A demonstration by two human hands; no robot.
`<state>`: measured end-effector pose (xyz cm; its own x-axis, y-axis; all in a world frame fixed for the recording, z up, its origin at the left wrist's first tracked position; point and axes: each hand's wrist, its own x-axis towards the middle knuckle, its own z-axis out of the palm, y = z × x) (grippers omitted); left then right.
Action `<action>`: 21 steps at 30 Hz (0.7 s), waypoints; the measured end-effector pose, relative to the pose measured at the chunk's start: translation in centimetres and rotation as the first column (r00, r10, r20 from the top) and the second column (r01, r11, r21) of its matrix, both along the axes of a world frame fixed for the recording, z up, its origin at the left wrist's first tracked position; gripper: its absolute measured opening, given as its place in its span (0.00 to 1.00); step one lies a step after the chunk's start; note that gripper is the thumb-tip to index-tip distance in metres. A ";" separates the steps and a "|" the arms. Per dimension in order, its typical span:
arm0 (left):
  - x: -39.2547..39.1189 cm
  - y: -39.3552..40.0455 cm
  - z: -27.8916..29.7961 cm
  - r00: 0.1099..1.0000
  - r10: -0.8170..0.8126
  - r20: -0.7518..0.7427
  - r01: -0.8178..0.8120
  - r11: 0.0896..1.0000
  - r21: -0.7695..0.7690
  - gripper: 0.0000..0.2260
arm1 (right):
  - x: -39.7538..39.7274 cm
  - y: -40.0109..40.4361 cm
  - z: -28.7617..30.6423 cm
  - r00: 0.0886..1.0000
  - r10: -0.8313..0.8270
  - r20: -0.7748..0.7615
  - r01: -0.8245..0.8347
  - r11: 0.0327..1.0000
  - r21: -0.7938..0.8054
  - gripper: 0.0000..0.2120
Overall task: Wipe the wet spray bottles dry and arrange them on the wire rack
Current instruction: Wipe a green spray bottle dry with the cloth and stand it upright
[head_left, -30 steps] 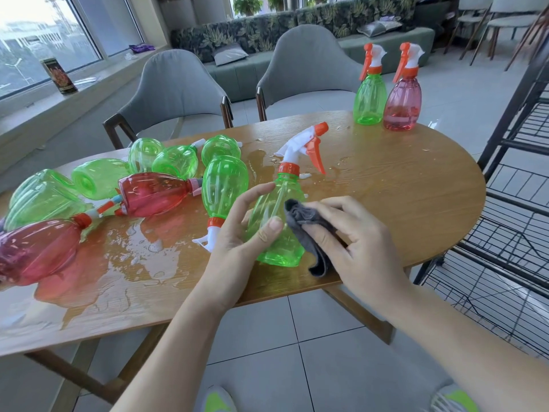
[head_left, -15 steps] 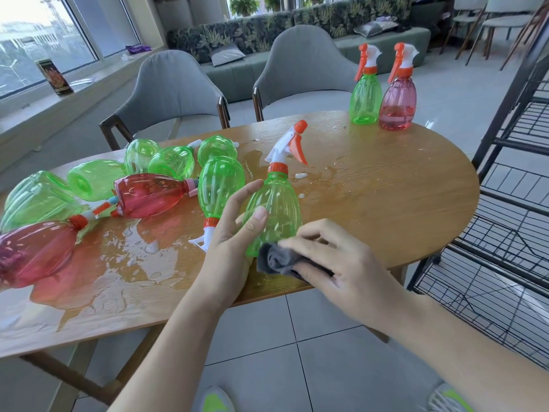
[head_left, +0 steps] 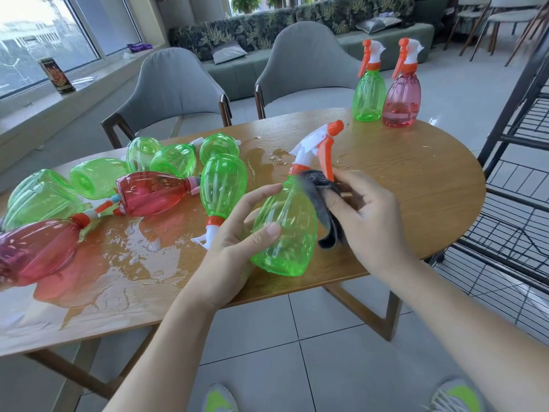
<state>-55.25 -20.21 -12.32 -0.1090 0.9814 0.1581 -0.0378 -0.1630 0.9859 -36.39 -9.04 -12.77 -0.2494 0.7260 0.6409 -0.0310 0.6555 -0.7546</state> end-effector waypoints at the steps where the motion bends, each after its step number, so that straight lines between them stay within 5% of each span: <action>1: -0.1 0.0 0.1 1.000 -0.009 -0.011 0.009 1.000 0.000 0.26 | -0.1 0.0 0.1 0.999 0.035 -0.013 -0.036 0.999 -0.033 0.12; 5: -0.1 0.4 -0.1 0.999 -0.017 -0.036 0.017 1.000 -0.004 0.29 | 0.2 -0.4 -0.3 0.997 0.063 0.046 -0.063 0.998 -0.019 0.12; 11: 1.7 1.2 0.9 0.978 0.017 0.210 -0.014 1.000 -0.013 0.21 | 1.3 -1.3 -0.7 0.995 0.031 0.095 -0.035 0.998 0.047 0.12; 21: 3.7 4.7 3.6 0.815 0.151 0.560 -0.163 0.986 -0.028 0.20 | 3.2 -2.4 -0.2 0.992 -0.039 0.122 0.007 0.967 0.256 0.11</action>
